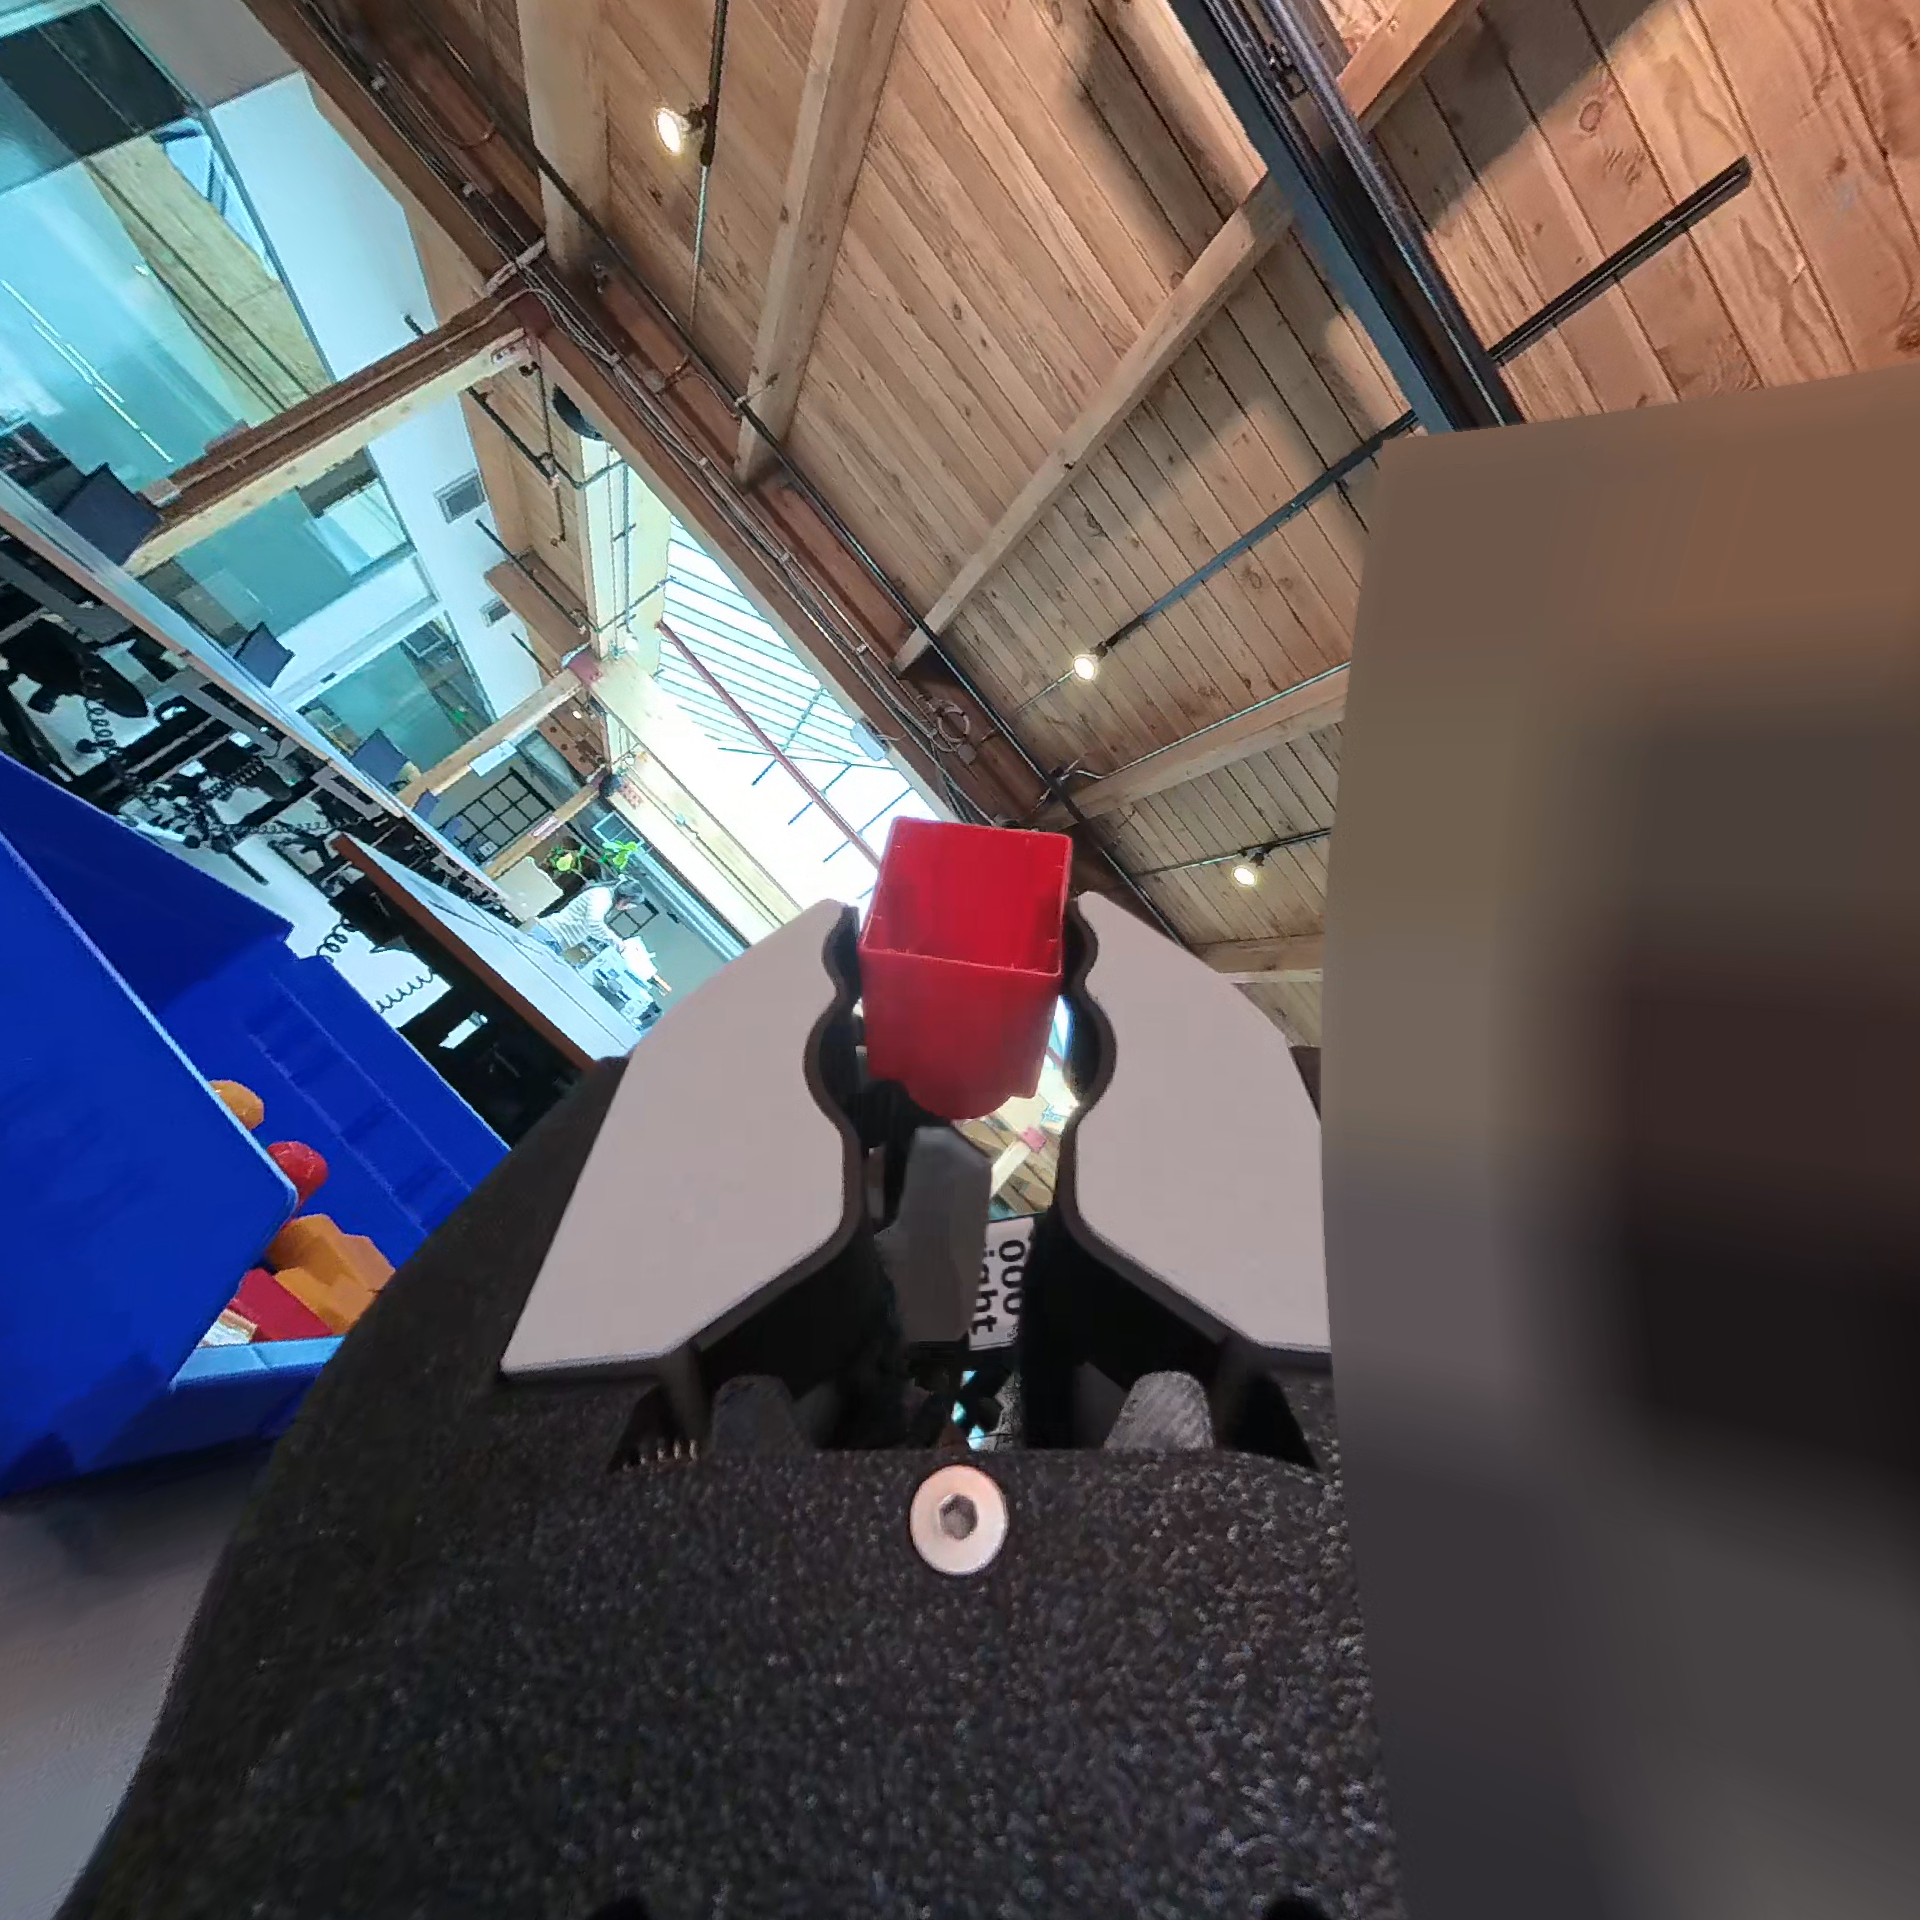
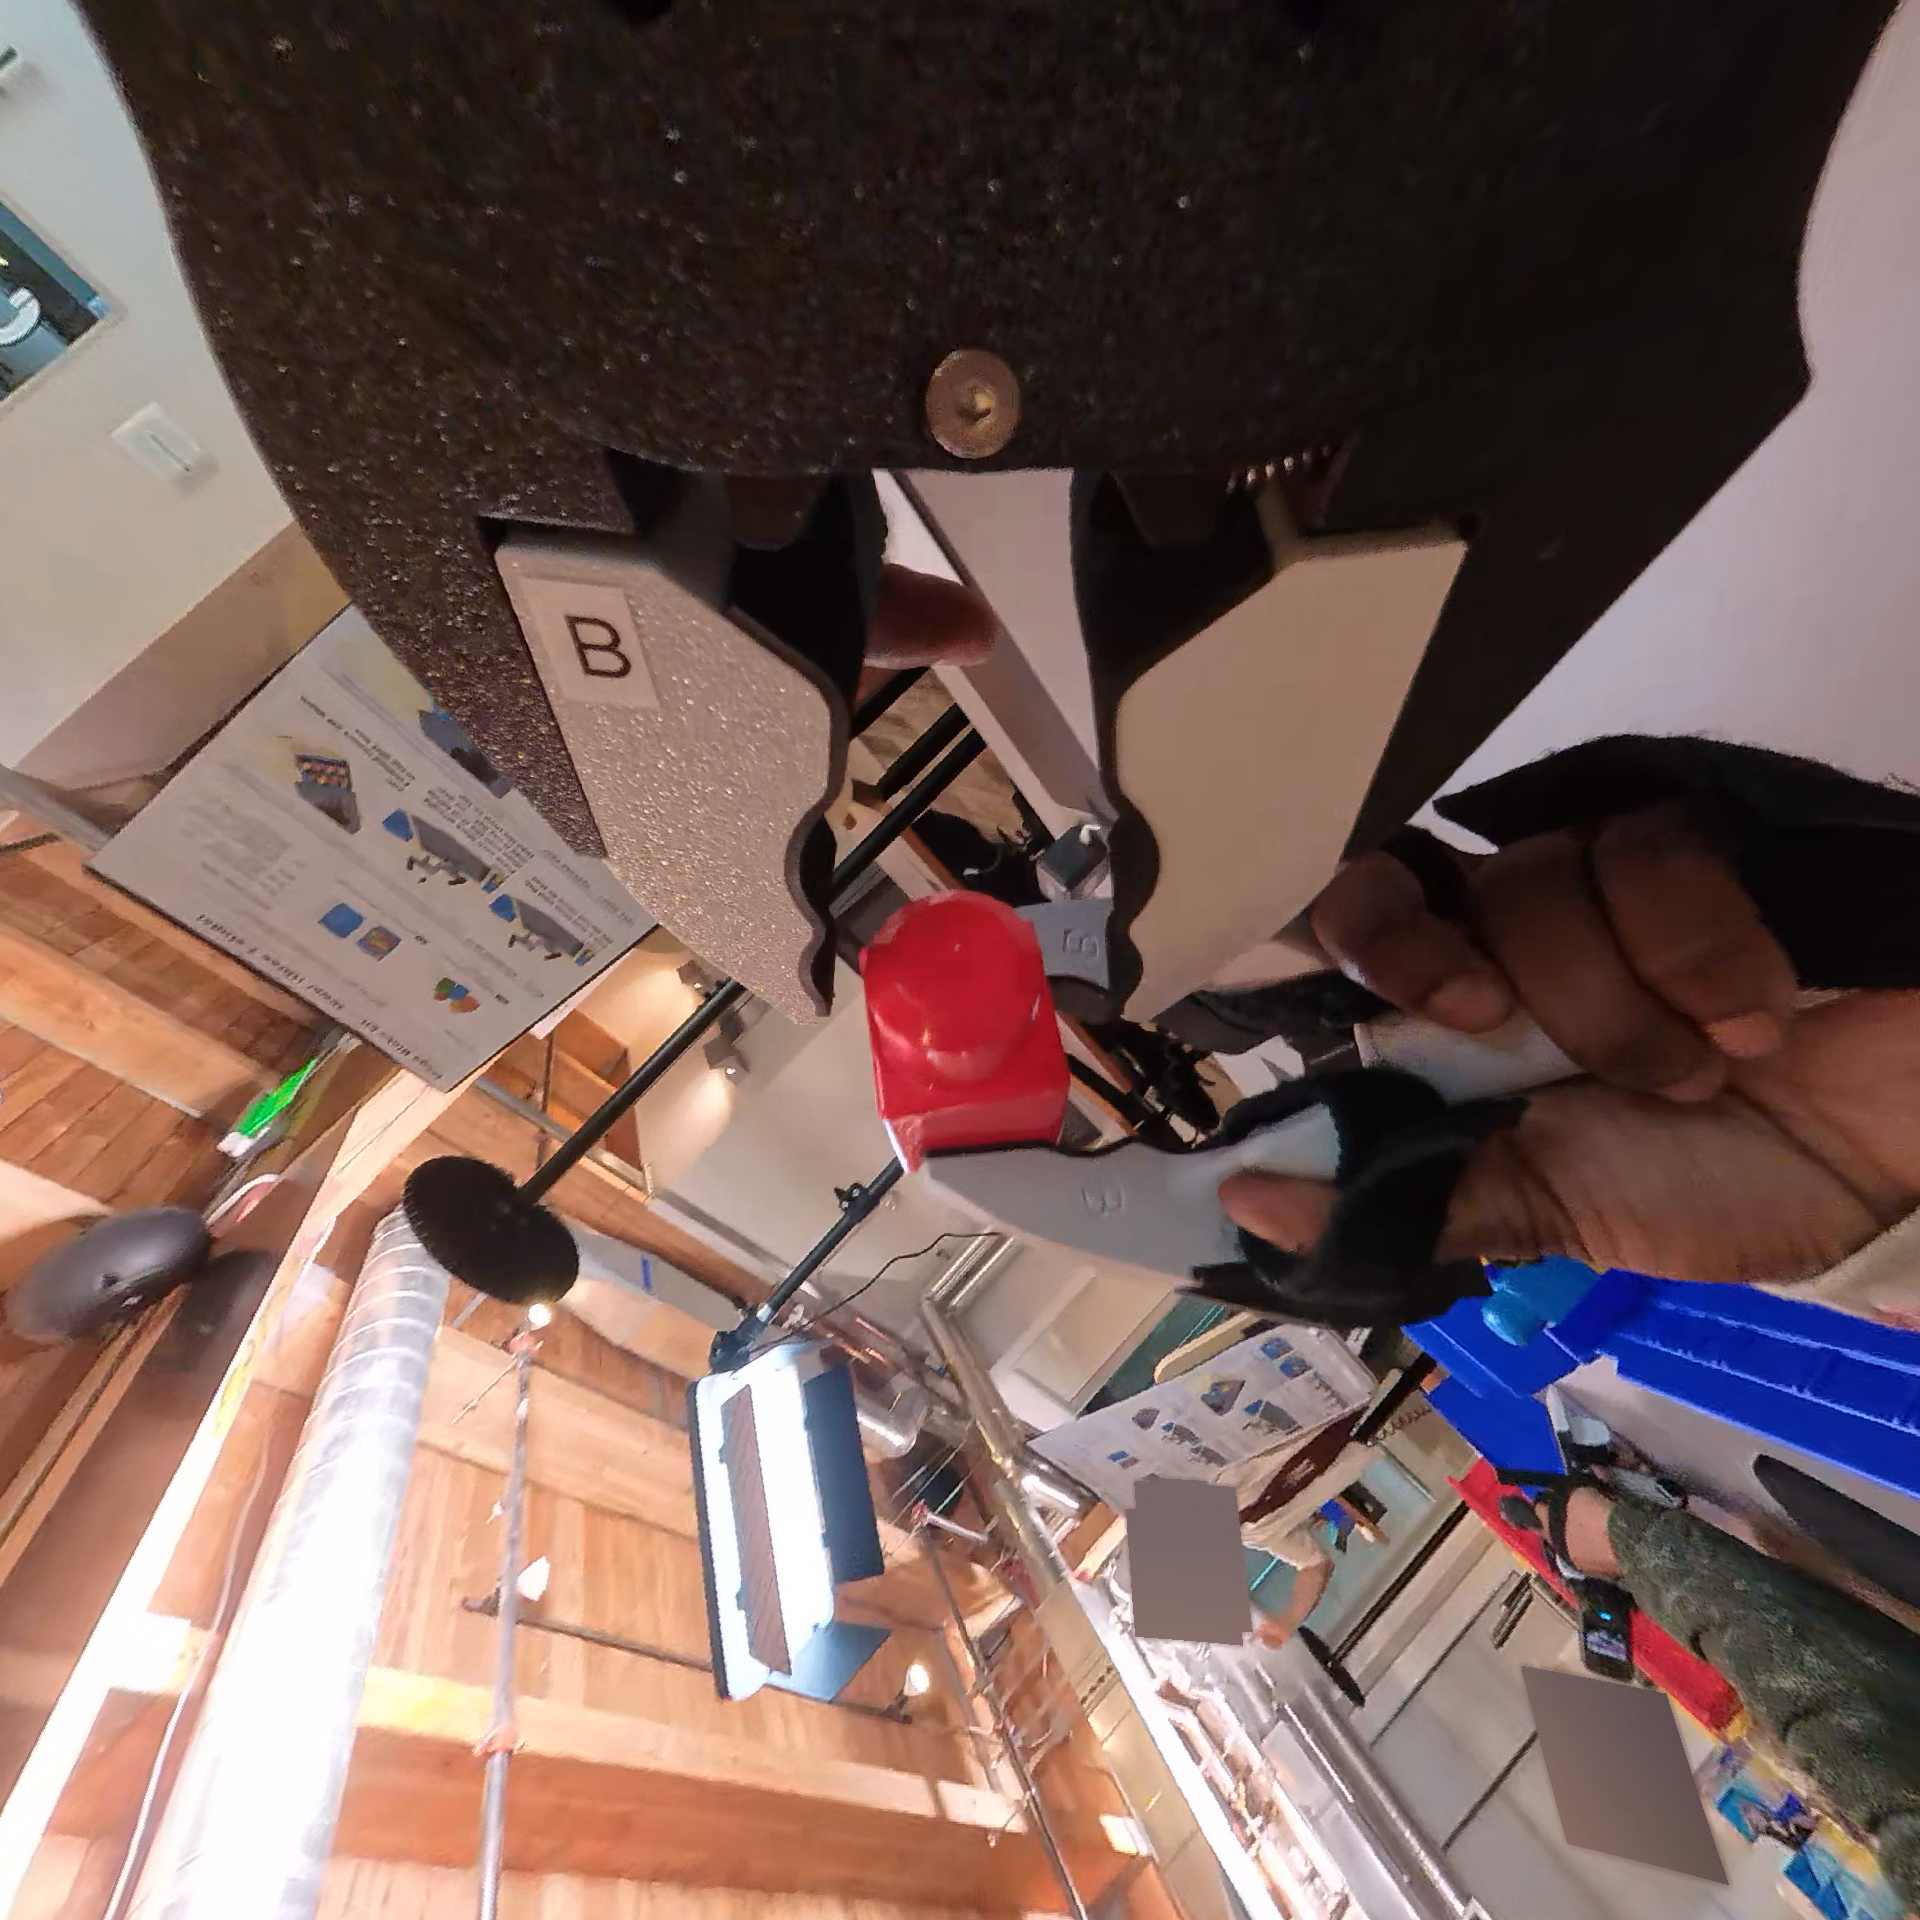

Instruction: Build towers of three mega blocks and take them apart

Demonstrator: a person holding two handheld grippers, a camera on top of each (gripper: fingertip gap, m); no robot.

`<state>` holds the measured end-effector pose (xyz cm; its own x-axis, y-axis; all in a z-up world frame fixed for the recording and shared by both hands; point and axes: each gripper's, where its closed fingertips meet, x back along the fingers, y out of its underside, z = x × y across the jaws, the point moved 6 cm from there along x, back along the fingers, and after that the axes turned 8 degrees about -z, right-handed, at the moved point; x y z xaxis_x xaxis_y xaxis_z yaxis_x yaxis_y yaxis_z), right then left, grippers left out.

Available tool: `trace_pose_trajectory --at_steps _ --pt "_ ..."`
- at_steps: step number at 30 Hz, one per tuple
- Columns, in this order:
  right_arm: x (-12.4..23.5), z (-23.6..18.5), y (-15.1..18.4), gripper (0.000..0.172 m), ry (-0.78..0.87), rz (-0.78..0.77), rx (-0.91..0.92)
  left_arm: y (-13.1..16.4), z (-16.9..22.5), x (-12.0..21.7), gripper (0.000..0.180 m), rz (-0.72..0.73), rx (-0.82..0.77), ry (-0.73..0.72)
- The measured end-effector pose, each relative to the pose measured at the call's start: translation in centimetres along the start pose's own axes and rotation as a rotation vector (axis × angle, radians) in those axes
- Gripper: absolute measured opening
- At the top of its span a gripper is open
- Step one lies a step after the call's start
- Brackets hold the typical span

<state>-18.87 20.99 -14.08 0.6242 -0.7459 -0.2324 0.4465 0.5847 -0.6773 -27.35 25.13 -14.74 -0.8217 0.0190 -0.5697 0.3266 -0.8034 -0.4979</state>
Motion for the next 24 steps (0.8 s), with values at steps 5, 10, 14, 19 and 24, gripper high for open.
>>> trace_pose_trajectory --at_steps 5,10,14,19,24 --pt "0.2 0.0 -0.3 0.034 0.028 0.0 0.075 0.3 -0.3 -0.1 0.036 -0.023 0.001 -0.011" --pt "0.4 0.7 -0.2 0.033 -0.004 -0.015 0.016 0.1 0.0 -0.2 0.038 -0.075 -0.089 -0.079" --pt "1.3 3.8 0.8 0.033 0.04 -0.074 -0.086 -1.8 0.8 1.0 0.056 -0.141 -0.362 -0.3" --pt "3.8 10.2 5.8 0.033 0.147 -0.402 -0.252 -5.3 2.8 4.2 0.06 -0.262 -0.807 -0.753" --pt "9.1 13.3 13.4 0.034 0.155 -1.049 -0.358 -7.9 5.3 7.5 0.059 -0.307 -0.986 -1.054"
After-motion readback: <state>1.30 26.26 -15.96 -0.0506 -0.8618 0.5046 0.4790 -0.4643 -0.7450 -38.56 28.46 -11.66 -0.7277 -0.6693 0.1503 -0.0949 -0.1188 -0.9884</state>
